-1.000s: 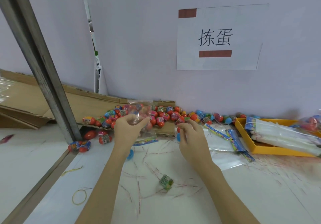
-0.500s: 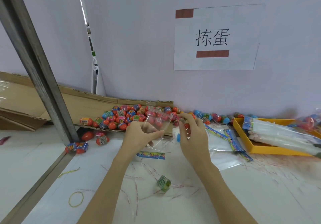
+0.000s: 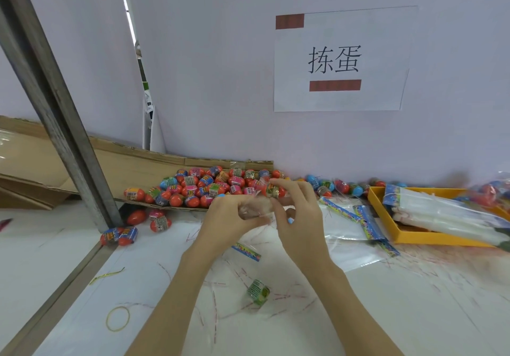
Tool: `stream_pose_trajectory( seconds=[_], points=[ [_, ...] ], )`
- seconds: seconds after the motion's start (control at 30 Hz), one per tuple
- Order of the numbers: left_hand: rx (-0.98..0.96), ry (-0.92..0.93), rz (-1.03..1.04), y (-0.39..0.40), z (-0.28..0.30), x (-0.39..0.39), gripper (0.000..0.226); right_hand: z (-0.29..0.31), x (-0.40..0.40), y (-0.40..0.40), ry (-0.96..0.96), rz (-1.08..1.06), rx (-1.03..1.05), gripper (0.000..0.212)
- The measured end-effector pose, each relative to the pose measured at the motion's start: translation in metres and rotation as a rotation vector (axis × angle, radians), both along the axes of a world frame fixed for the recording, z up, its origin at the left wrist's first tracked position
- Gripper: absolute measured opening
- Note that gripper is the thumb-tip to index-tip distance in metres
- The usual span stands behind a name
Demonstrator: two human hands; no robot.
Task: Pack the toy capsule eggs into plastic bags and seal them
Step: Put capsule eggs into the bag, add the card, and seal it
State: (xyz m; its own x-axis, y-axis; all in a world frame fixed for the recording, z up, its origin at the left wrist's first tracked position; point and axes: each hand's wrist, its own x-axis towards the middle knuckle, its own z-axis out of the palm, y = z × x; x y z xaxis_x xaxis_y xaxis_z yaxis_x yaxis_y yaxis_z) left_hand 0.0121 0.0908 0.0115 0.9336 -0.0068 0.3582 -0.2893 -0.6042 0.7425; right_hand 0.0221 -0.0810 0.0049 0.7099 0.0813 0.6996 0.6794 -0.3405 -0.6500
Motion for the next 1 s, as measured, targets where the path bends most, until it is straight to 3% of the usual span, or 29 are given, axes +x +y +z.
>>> stream_pose_trajectory(
  seconds=[0.23,0.53,0.73,0.9,1.0],
  points=[
    [-0.042,0.007,0.005,0.001,0.001,0.000,0.023,0.000,-0.003,0.003,-0.018,0.068,0.002,0.033],
    [0.010,0.033,-0.011,-0.003,0.000,-0.001,0.017,0.001,-0.004,0.001,0.222,0.077,0.040,0.011],
    [0.074,0.041,0.019,-0.007,0.003,-0.003,0.014,0.001,-0.008,0.006,0.335,0.179,-0.044,0.018],
    [0.311,-0.002,0.068,-0.009,0.002,-0.002,0.012,0.003,-0.018,0.009,0.414,0.285,-0.054,0.029],
    [0.317,0.005,0.111,-0.010,0.002,0.000,0.009,0.004,-0.019,0.012,0.399,0.297,-0.054,0.028]
  ],
)
